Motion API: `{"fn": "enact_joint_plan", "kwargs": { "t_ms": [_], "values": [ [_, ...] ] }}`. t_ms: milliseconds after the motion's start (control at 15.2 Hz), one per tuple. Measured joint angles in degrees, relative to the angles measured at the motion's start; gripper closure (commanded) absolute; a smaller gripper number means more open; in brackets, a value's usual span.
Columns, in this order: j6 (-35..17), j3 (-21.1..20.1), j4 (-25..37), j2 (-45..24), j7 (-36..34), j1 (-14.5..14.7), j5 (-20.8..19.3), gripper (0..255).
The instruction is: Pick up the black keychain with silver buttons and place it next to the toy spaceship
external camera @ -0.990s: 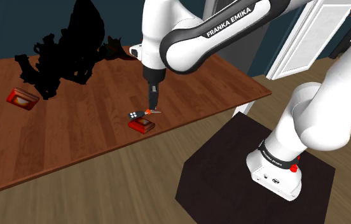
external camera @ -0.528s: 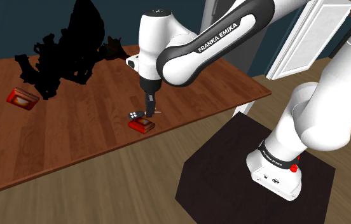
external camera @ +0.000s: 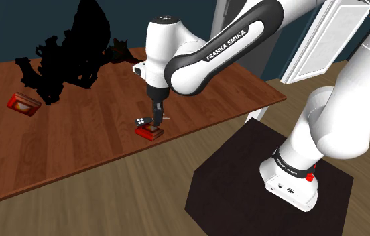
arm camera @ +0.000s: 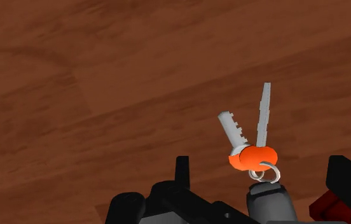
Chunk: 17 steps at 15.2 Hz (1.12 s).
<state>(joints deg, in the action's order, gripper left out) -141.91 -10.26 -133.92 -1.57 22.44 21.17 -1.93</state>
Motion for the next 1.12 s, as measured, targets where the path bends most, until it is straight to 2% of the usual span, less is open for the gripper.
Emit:
{"fn": "enact_joint_plan", "kwargs": {
  "t_ms": [66, 726, 1122],
  "values": [
    [0.00, 0.00, 0.00, 0.00, 0.00, 0.00, 0.00, 255],
    [-0.16, -0.24, 0.12, 0.15, -0.10, 0.17, 0.05, 255],
    [4.01, -0.06, 1.52, 2.57, 0.62, -0.02, 0.83, 255]
  ]
}}
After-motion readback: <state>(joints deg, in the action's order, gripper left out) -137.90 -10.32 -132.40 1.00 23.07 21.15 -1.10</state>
